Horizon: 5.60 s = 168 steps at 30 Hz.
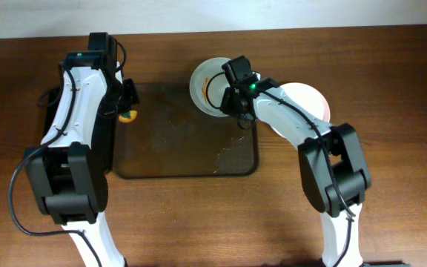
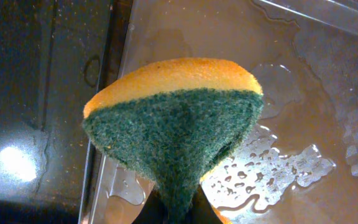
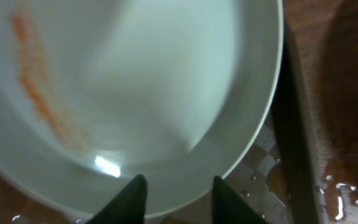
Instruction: Clean dirty plates on tray and stack at the side
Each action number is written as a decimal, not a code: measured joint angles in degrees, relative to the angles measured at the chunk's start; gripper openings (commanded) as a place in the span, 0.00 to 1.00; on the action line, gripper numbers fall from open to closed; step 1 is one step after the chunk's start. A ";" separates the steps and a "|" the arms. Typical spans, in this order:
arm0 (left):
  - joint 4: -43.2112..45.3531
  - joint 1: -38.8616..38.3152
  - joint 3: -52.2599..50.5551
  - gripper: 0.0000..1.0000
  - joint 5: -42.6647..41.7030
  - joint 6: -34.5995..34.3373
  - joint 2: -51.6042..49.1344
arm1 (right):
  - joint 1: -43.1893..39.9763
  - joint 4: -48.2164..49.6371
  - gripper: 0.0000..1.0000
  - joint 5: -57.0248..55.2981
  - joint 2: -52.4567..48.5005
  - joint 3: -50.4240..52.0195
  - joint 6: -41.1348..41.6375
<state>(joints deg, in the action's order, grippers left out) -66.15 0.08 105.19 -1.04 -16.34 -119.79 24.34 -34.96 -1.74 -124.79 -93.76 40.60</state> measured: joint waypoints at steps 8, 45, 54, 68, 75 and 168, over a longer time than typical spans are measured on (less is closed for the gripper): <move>0.00 0.00 0.00 0.01 -0.02 0.00 0.00 | 1.73 -7.50 0.21 7.23 -2.03 -0.35 0.42; 1.70 0.00 0.00 0.01 -0.02 0.00 0.00 | 2.71 -16.90 0.04 15.02 -9.92 -13.94 -7.26; 1.70 0.00 0.00 0.01 -0.02 0.00 0.00 | 3.02 -15.02 0.27 14.73 -9.86 -13.94 -0.35; 7.52 -7.06 0.00 0.01 -0.02 1.38 -0.11 | 2.97 -11.61 0.04 13.09 -9.73 -12.85 -4.87; 10.73 -9.35 0.00 0.01 -6.56 19.80 -10.45 | 2.86 -11.41 0.04 13.38 -9.73 -12.83 -6.19; 2.73 -14.16 5.84 0.01 -32.17 23.45 -19.47 | -2.27 -6.51 0.04 27.78 -8.76 -7.26 -11.67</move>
<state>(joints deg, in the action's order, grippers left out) -63.42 -14.09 111.02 -33.21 7.11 -139.26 22.06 -41.47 26.04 -133.56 -101.01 28.93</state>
